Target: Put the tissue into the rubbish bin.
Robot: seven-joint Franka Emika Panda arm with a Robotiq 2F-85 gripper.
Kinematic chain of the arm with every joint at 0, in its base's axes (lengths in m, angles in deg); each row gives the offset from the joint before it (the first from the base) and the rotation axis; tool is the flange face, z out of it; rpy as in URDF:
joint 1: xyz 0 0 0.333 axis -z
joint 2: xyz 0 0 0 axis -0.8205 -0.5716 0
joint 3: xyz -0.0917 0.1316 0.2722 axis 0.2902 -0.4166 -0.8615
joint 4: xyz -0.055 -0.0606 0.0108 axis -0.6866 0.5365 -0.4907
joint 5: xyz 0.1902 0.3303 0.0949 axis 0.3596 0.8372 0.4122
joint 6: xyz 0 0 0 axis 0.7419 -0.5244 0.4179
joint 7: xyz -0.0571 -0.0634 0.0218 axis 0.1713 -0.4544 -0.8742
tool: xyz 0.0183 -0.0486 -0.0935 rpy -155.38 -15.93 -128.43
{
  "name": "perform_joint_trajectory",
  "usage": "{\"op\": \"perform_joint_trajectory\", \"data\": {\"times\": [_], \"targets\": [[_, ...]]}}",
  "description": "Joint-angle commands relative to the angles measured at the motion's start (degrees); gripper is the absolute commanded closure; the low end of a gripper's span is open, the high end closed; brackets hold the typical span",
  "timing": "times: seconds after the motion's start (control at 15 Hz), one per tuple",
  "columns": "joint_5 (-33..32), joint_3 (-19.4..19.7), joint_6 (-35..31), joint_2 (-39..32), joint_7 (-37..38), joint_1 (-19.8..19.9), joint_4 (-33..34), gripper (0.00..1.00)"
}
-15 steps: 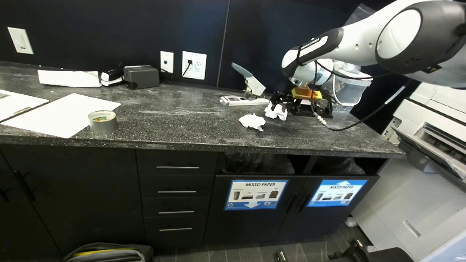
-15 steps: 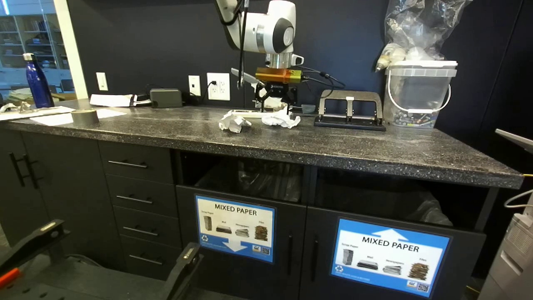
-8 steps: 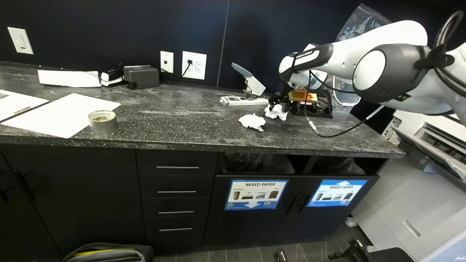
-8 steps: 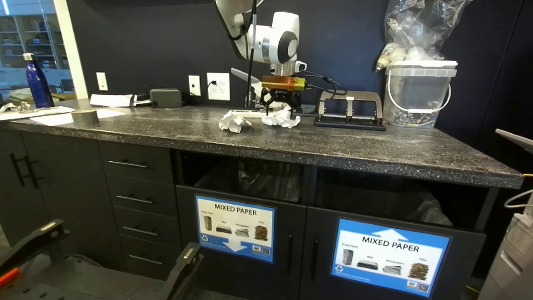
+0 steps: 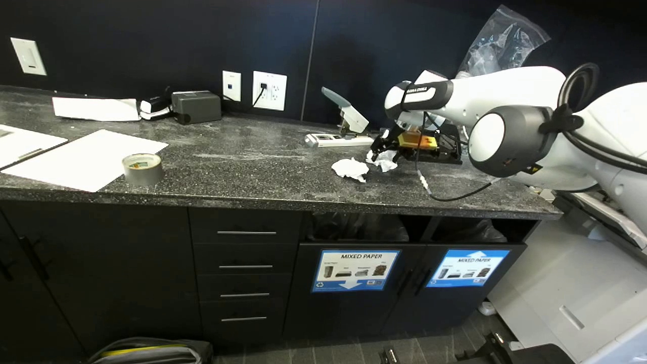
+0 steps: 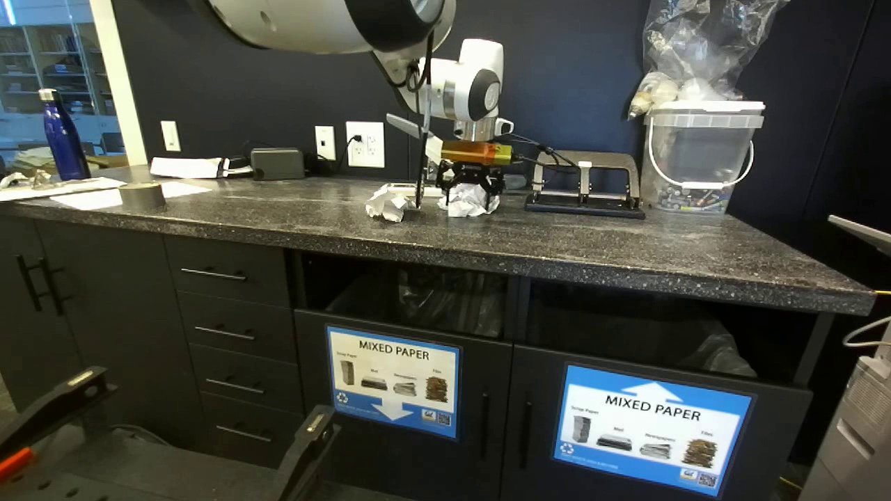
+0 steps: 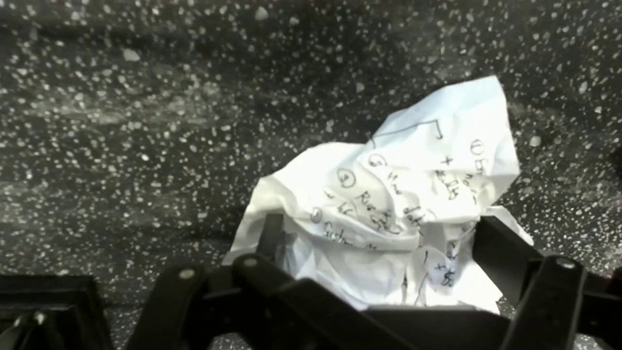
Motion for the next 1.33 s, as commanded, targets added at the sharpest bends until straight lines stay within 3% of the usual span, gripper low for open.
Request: {"op": "perform_joint_trajectory", "data": {"times": [0.0,0.07,0.13,0.27,0.6,0.8,0.93,1.27], "targets": [[-0.73,0.02,2.13,-4.65,-0.76,-0.26,7.76,0.00],[-0.84,0.02,2.29,-5.18,-1.21,-0.25,8.53,0.02],[-1.10,0.13,2.50,-5.60,-1.80,-0.33,9.21,0.26],[-1.31,0.51,2.10,-5.24,-2.08,-0.54,8.48,0.27],[-3.20,1.79,4.48,-4.57,-3.40,-1.05,8.21,0.67],[-5.07,2.94,6.42,-3.78,-2.74,-1.56,7.42,0.85],[-6.86,4.05,8.99,-2.95,-3.16,-2.16,6.29,0.88],[-10.68,5.61,15.76,-0.52,-5.08,-3.99,3.76,0.84]]}}
